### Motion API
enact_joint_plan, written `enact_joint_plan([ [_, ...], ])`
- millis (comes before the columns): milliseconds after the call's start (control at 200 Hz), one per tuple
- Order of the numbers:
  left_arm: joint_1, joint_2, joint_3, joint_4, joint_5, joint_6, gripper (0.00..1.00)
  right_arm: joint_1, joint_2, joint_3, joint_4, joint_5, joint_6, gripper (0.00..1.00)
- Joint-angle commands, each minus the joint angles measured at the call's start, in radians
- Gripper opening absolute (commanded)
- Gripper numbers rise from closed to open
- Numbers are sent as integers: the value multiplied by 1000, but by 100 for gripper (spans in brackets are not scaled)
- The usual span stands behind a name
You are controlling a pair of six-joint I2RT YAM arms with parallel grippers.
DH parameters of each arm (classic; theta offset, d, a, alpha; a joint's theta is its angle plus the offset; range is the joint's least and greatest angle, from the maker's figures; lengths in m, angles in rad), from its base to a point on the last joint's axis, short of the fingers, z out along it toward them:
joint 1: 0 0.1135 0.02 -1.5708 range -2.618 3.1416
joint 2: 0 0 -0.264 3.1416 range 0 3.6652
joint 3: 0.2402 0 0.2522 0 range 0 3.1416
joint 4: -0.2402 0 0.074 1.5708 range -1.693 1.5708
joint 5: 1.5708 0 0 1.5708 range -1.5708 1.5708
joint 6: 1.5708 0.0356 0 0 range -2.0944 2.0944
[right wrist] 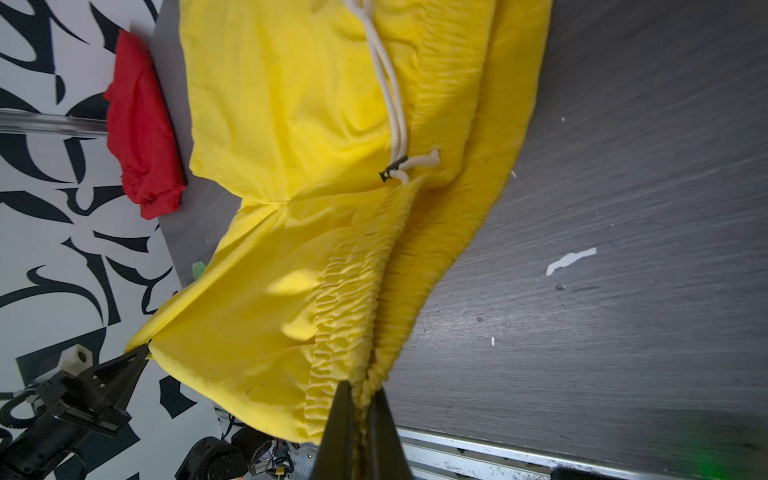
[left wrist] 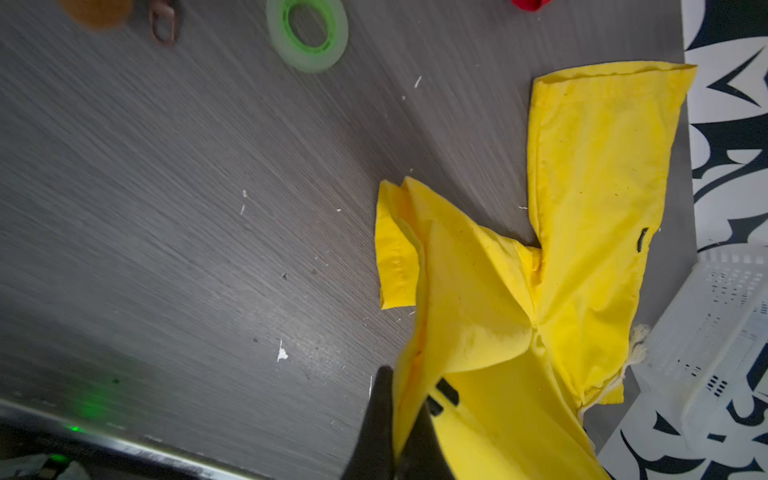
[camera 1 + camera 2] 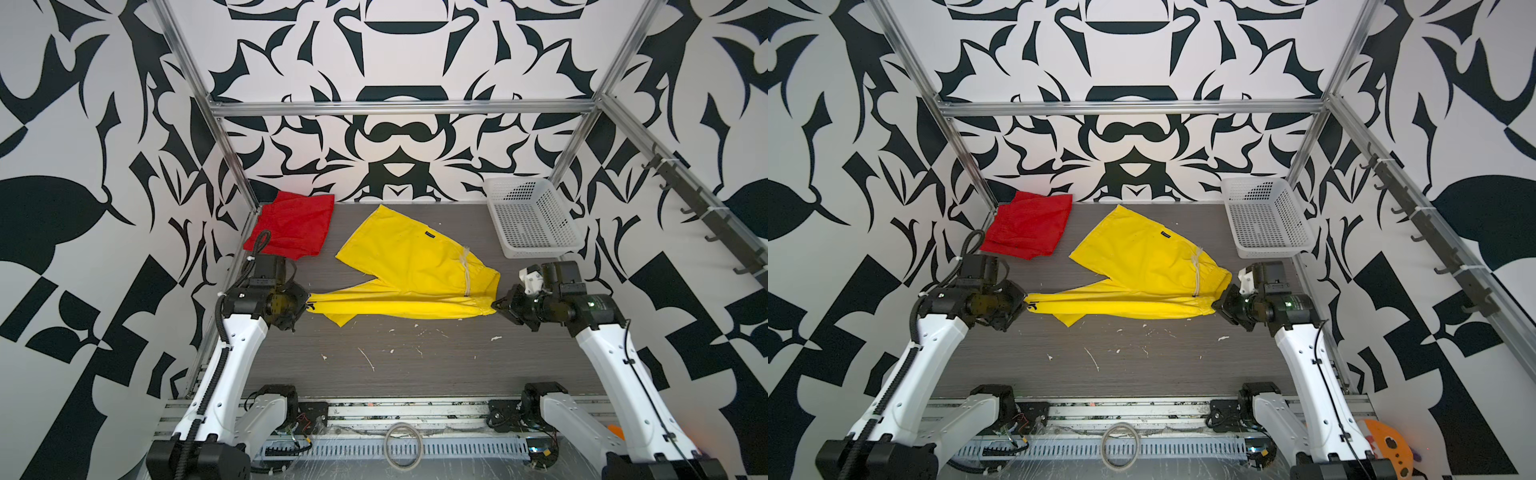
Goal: Fold and stack the shorts
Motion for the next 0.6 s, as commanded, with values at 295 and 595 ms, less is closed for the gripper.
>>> enact_joint_plan([
  [295,9,96,390,-200,-248,279,0,-7,39,274,-195,31,-98,0],
  [595,2,255,582,-111,-219,403,0,-8,107,296,-225,28,-90,0],
])
